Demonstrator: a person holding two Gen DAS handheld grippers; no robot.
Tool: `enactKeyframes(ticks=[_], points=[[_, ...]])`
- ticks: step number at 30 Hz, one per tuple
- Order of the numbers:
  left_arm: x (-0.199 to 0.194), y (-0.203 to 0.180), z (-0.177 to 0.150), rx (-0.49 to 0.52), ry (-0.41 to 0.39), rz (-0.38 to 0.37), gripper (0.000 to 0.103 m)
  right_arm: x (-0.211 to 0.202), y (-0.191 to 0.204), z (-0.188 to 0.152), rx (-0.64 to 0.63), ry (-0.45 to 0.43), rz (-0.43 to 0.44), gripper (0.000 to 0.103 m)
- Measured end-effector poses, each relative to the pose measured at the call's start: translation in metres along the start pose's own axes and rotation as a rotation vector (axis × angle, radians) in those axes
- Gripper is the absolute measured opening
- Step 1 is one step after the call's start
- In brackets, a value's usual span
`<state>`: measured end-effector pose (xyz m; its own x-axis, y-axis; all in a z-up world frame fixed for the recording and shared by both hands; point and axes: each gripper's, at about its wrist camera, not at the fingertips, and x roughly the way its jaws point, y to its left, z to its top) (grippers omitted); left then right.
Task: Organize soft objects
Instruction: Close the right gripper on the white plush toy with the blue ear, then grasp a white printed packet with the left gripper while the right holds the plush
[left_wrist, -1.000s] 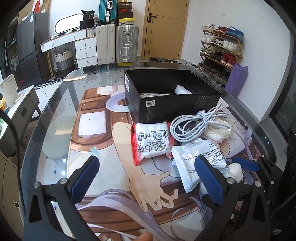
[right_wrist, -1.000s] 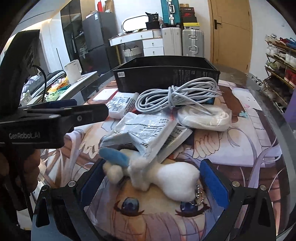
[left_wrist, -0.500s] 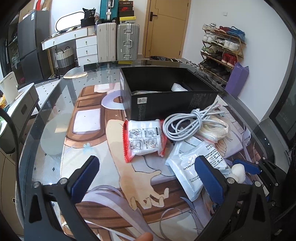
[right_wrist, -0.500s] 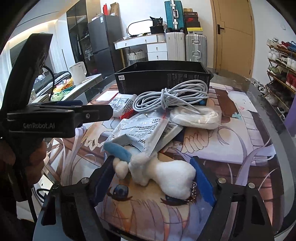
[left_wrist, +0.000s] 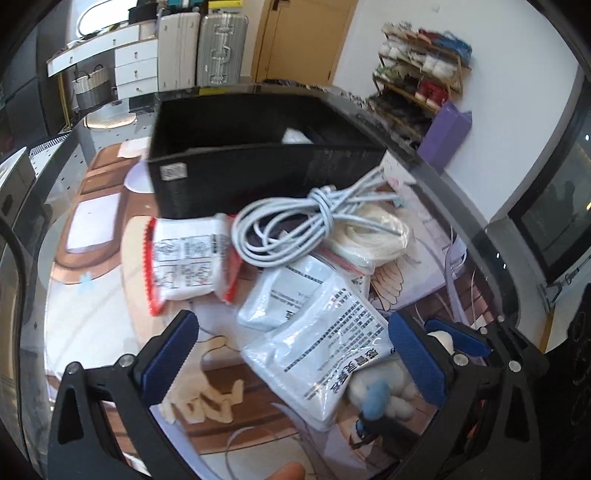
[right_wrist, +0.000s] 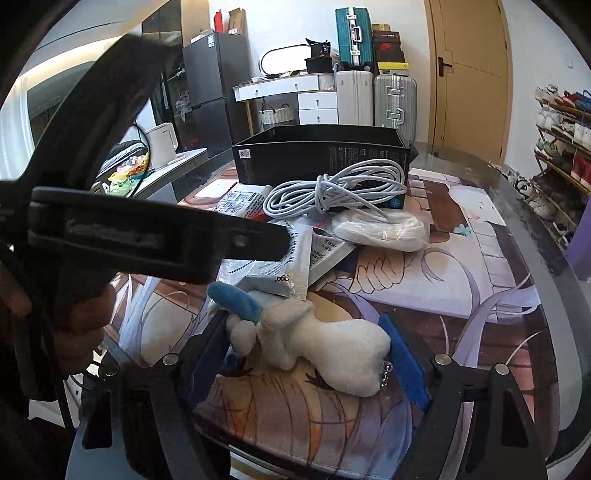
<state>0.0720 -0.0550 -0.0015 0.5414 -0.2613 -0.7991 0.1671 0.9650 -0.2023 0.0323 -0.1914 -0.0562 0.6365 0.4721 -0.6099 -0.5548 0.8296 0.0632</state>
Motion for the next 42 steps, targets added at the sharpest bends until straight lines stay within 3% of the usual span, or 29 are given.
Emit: enactKeyframes(ticks=[5, 9, 17, 23, 28, 32, 34, 36, 39, 42], points=[[0.006, -0.006, 0.001, -0.001, 0.023, 0.009, 0.103, 0.0, 0.002, 0.0, -0.021, -0.006, -0.006, 0.082], [0.008, -0.005, -0.001, 0.02, 0.025, 0.061, 0.103, -0.001, 0.003, -0.001, -0.025, -0.007, -0.006, 0.082], [-0.001, 0.02, -0.012, -0.017, 0.016, 0.103, 0.103, -0.008, -0.01, -0.006, 0.006, -0.007, -0.043, 0.082], [-0.023, 0.024, -0.015, 0.067, -0.016, 0.031, 0.103, -0.016, -0.023, -0.008, 0.048, -0.028, -0.062, 0.082], [-0.022, 0.017, -0.025, 0.18, -0.001, 0.074, 0.103, -0.02, -0.027, -0.005, 0.067, -0.041, -0.056, 0.082], [-0.015, 0.01, -0.029, 0.198, 0.02, 0.077, 0.102, -0.023, -0.025, -0.002, 0.063, -0.048, -0.059, 0.082], [-0.013, 0.009, -0.03, 0.204, 0.03, 0.069, 0.1, -0.025, -0.026, -0.001, 0.063, -0.051, -0.06, 0.082], [-0.011, 0.006, -0.032, 0.213, 0.038, 0.065, 0.088, -0.025, -0.026, 0.0, 0.062, -0.053, -0.061, 0.082], [-0.01, 0.001, -0.034, 0.23, 0.039, 0.072, 0.083, -0.026, -0.026, 0.001, 0.061, -0.058, -0.06, 0.082], [-0.011, 0.0, -0.035, 0.225, 0.025, 0.073, 0.068, -0.027, -0.025, 0.001, 0.062, -0.059, -0.056, 0.082]])
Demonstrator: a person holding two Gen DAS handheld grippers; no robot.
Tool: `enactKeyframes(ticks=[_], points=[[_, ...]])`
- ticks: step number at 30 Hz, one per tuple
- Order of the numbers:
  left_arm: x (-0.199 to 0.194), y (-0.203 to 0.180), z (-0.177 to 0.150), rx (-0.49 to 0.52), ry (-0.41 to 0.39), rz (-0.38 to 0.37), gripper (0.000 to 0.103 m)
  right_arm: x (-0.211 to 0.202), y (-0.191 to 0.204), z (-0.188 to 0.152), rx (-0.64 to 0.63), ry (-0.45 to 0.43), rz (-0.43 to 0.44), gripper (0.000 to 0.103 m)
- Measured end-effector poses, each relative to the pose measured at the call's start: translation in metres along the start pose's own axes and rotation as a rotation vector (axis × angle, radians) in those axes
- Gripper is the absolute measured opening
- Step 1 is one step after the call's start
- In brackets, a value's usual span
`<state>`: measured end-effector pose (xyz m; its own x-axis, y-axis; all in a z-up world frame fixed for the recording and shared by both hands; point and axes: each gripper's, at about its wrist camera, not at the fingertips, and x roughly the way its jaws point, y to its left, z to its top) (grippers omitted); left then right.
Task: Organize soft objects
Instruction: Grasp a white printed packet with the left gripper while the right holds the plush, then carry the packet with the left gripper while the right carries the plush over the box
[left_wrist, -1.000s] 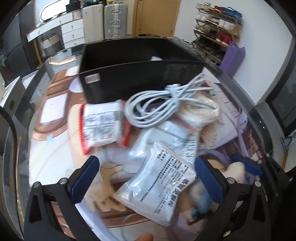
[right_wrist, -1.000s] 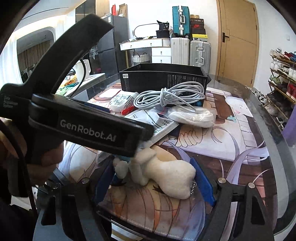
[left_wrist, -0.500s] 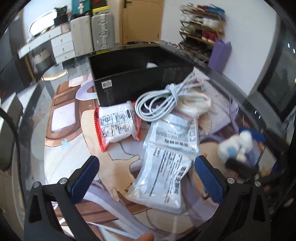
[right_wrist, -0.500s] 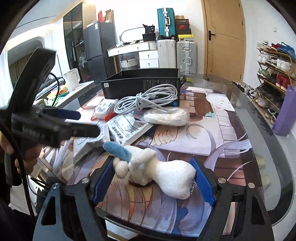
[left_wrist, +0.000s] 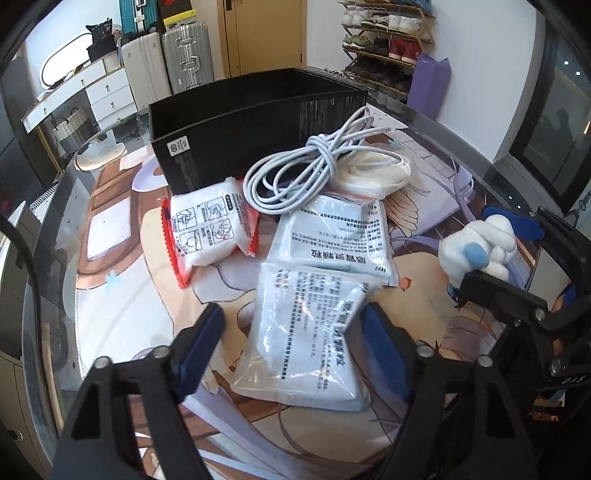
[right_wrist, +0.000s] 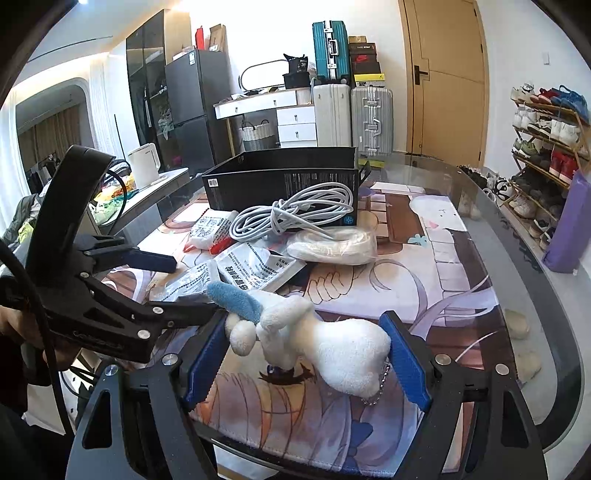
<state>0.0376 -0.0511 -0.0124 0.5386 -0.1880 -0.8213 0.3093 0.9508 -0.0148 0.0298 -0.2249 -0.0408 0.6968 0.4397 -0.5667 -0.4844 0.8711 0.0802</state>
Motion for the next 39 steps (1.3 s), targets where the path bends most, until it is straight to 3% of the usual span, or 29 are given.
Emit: enactKeyframes(ticks=[3, 9, 39], points=[[-0.001, -0.001, 0.002, 0.007, -0.015, 0.0, 0.052, -0.001, 0.001, 0.0, -0.006, 0.001, 0.004, 0.082], [-0.005, -0.004, 0.0, 0.016, -0.029, 0.007, 0.041, -0.002, 0.003, 0.002, -0.014, -0.007, 0.005, 0.082], [-0.062, 0.015, 0.017, -0.094, -0.212, 0.006, 0.039, -0.011, 0.006, 0.021, -0.037, -0.062, 0.036, 0.082]])
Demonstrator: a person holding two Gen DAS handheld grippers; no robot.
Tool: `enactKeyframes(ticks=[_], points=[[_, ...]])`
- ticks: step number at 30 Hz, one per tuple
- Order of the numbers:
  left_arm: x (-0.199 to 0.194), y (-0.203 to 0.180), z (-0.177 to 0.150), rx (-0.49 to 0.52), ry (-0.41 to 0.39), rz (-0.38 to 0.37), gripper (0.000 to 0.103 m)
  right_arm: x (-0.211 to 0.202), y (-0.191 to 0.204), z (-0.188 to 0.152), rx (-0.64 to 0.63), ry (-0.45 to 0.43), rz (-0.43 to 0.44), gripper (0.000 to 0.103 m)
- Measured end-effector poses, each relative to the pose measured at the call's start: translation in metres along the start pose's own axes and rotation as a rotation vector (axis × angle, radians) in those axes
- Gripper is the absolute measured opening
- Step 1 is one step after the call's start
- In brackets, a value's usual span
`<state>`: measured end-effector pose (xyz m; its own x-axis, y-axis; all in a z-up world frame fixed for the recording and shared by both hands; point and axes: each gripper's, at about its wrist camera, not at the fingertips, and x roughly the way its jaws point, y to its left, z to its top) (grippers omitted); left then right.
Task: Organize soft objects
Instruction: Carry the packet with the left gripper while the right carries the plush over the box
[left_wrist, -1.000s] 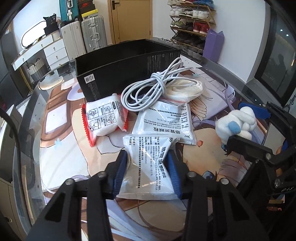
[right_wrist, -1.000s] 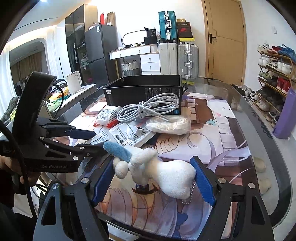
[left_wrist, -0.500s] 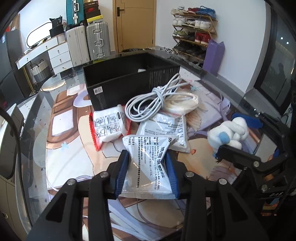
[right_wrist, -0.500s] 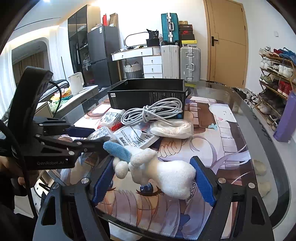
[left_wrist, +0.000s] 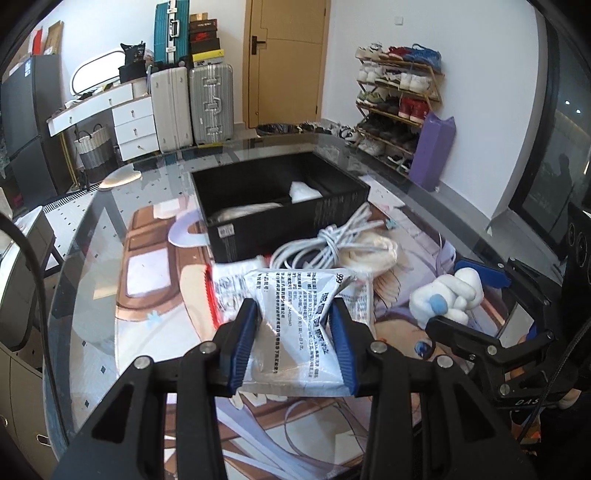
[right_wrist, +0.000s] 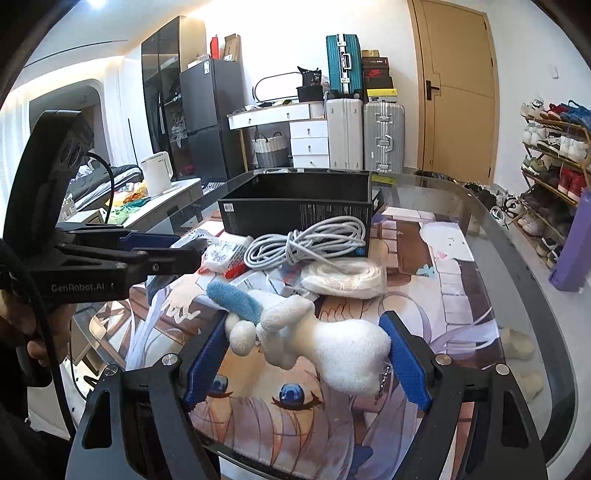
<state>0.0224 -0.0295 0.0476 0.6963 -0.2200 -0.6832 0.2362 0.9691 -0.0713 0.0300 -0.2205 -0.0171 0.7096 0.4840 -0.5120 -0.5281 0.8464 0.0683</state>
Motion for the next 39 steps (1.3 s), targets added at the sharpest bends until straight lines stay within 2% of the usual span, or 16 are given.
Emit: enactKeyframes(ticks=[19, 26, 39], points=[[0.003, 0.017, 0.031, -0.067, -0.067, 0.047, 0.039, 0.003, -0.005, 0.052, -0.012, -0.08, -0.004, 0.083], [0.007, 0.019, 0.043, -0.063, -0.092, 0.057, 0.039, 0.01, -0.009, 0.07, -0.02, -0.088, 0.009, 0.083], [0.017, 0.03, 0.066, -0.058, -0.129, 0.068, 0.039, 0.033, -0.037, 0.11, 0.017, -0.126, -0.002, 0.083]])
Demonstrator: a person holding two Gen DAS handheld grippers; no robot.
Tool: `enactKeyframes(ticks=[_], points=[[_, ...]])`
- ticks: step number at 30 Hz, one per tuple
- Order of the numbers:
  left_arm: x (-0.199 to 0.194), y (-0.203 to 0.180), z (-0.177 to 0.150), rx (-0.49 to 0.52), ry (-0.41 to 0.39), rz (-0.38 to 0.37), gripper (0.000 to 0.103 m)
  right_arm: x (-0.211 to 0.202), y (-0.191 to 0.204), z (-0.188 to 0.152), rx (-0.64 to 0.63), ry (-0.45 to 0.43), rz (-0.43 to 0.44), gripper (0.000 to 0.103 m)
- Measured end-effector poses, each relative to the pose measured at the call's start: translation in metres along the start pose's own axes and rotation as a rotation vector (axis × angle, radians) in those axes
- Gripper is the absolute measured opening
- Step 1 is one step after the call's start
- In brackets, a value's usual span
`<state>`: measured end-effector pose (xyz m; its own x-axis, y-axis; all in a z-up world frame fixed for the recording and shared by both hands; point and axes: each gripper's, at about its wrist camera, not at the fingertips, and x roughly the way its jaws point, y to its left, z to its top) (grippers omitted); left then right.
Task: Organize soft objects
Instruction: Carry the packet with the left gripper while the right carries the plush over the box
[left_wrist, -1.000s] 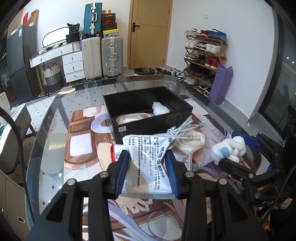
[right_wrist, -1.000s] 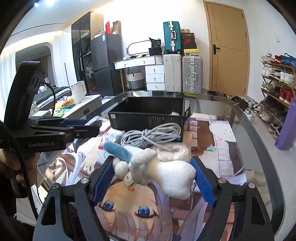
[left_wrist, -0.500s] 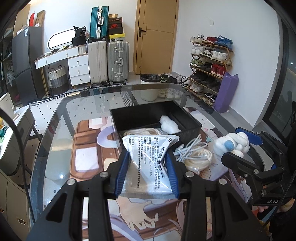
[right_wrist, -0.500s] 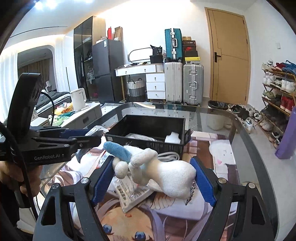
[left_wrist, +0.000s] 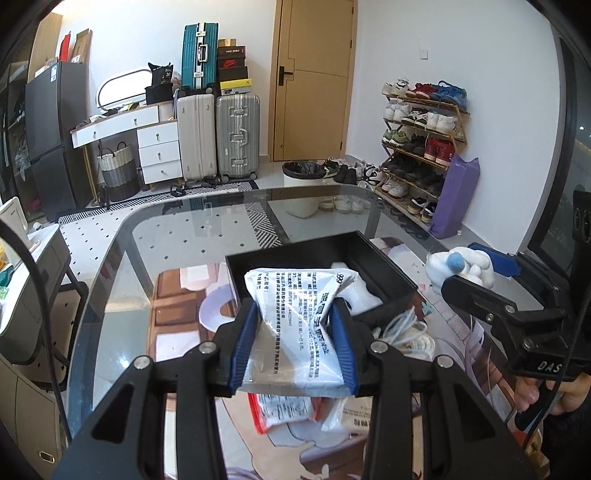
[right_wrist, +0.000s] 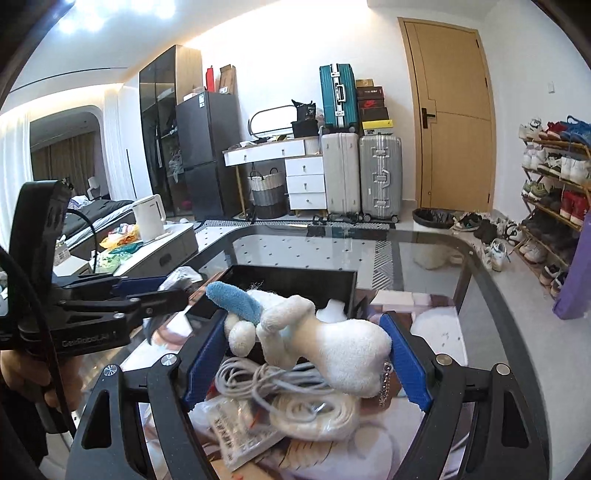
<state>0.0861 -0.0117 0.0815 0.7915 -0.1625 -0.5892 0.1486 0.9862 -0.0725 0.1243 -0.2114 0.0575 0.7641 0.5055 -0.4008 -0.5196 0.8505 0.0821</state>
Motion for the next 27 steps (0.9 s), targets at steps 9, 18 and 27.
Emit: enactKeyframes(ticks=[9, 18, 27], points=[[0.021, 0.003, 0.013, 0.004, 0.001, 0.003, 0.04, 0.037, -0.008, 0.019, -0.027, 0.018, -0.001, 0.083], [0.045, 0.006, 0.016, -0.009, 0.023, 0.006, 0.04, 0.073, -0.009, 0.025, -0.07, 0.063, 0.018, 0.083], [0.059, 0.011, 0.018, -0.014, 0.037, 0.019, 0.04, 0.097, -0.003, 0.026, -0.126, 0.077, 0.019, 0.084]])
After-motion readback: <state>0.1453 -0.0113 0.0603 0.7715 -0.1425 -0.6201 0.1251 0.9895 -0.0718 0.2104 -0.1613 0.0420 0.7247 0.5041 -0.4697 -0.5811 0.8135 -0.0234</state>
